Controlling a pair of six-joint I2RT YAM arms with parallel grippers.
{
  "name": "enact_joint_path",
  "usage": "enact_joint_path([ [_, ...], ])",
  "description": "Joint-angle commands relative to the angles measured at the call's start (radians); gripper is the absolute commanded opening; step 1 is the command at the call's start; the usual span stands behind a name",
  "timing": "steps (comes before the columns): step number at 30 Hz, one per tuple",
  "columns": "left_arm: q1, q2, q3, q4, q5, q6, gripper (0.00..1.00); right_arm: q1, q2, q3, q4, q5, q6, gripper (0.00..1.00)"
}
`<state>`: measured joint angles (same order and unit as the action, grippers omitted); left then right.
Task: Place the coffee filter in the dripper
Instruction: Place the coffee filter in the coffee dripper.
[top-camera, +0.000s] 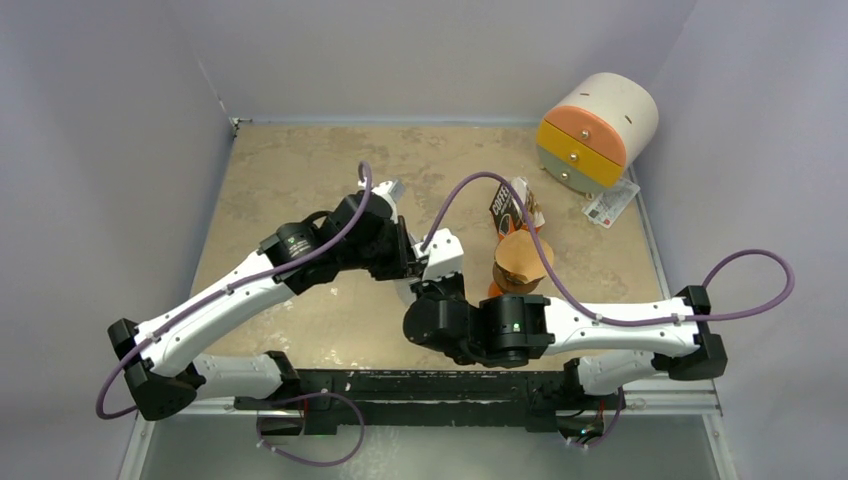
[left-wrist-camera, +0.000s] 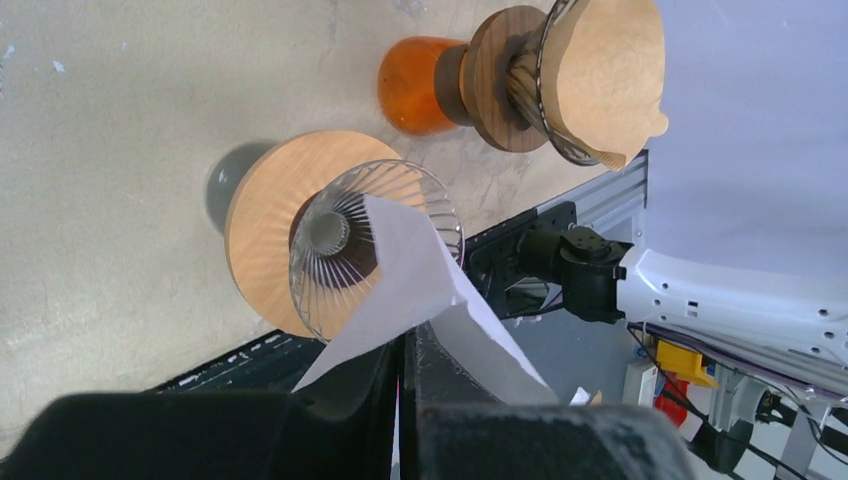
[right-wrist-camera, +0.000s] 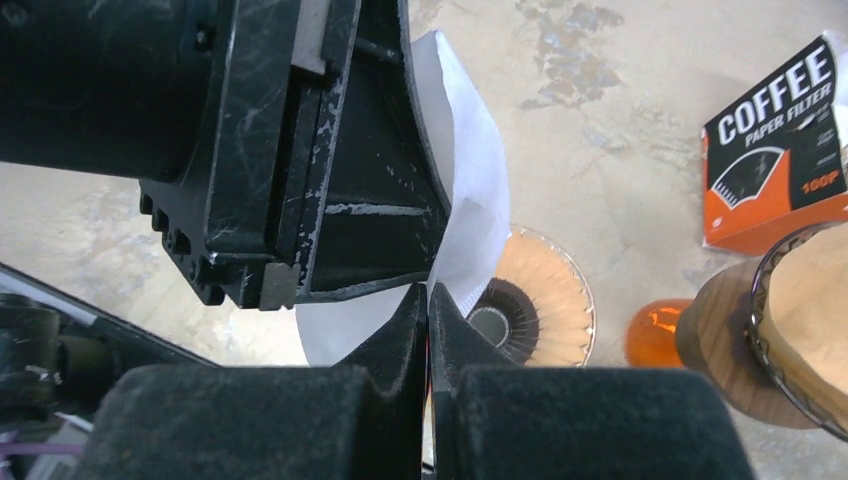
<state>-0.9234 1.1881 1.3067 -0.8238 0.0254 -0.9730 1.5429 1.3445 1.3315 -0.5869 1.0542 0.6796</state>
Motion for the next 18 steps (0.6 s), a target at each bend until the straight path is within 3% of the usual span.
enact_joint_path([
  [1, -0.032, 0.027, 0.03, -0.045, -0.013, -0.011, 0.0, 0.003, -0.056, -0.019, -0.037, -0.024, 0.133, 0.0],
  [18, -0.119, 0.116, 0.121, -0.137, -0.088, -0.002, 0.0, 0.002, -0.143, -0.114, -0.114, -0.124, 0.393, 0.0],
])
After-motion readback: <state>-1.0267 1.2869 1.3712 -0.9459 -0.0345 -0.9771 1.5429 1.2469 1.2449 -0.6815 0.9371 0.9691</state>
